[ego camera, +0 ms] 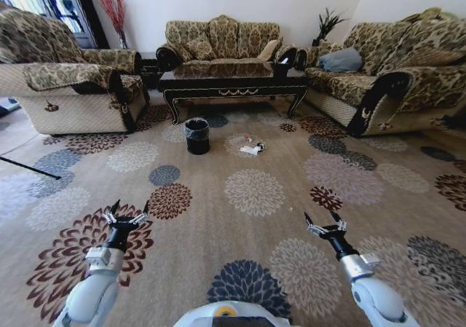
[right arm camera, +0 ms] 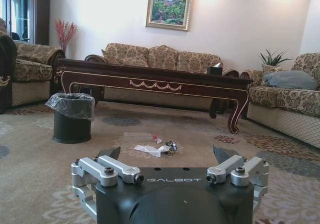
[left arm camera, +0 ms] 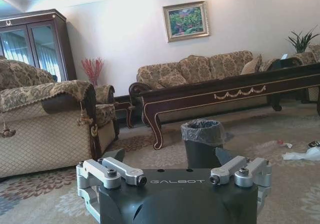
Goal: Move to the front of the table and pick up the trash from the floor, then place it into the trash bin.
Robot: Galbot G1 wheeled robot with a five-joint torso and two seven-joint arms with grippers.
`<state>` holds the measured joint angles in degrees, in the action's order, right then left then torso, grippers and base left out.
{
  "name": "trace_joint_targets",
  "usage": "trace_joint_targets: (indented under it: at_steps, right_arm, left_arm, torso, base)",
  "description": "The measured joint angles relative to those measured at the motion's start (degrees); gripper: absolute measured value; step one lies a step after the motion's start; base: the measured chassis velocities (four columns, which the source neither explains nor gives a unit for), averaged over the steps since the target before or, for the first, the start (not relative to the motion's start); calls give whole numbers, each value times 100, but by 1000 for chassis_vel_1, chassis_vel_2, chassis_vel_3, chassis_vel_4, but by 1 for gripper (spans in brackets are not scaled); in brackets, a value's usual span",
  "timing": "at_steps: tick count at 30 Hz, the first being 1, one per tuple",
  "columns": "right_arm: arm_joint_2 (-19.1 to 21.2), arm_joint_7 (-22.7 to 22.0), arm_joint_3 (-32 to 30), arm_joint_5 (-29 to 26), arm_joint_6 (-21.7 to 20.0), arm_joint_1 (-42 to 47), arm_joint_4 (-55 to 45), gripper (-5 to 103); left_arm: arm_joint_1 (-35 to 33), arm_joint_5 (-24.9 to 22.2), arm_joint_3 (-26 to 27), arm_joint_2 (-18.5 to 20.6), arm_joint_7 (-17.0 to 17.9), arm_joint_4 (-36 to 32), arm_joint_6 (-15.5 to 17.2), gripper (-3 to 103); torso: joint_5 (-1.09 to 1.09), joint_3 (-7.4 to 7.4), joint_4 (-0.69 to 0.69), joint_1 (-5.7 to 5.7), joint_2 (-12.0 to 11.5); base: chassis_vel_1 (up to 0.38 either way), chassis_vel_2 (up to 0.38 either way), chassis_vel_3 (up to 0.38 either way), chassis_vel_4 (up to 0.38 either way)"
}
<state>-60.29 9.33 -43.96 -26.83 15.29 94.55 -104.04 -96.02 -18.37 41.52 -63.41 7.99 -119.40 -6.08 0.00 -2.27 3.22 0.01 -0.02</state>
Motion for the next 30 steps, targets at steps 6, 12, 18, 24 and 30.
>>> trace_joint_targets:
  at_steps: [6, 12, 18, 24, 30]
  right_arm:
    - [22, 112, 17, -43, 16, -29, 32, 100]
    - [1, 388, 19, -93, 198, -69, 148, 100]
    - [-21, 528, 11, -154, 269, -63, 202, 100]
    - [-21, 603, 0, -167, 281, -46, 218, 100]
    - [-11, 615, -5, -165, 282, -46, 217, 100]
  left_arm:
    - [2, 94, 13, -2, 128, 15, -326, 100]
    - [31, 42, 15, 0, 123, 92, -399, 100]
    - [39, 55, -10, -10, 118, 128, -432, 100]
    - [90, 52, -36, -41, 116, 191, -466, 100]
    - [75, 51, -32, -57, 116, 207, -483, 100]
  torso:
    - [0, 6, 0, 0, 0]
    - [-1, -5, -1, 0, 0]
    - [-1, -12, 0, -1, 0]
    - [0, -25, 0, -1, 0]
    - [1, -33, 0, -1, 0]
  base:
    - [0, 0, 0, 0]
    - [0, 0, 0, 0]
    - [0, 0, 0, 0]
    - [-73, 65, 75, -70]
    - [-186, 194, 173, -177]
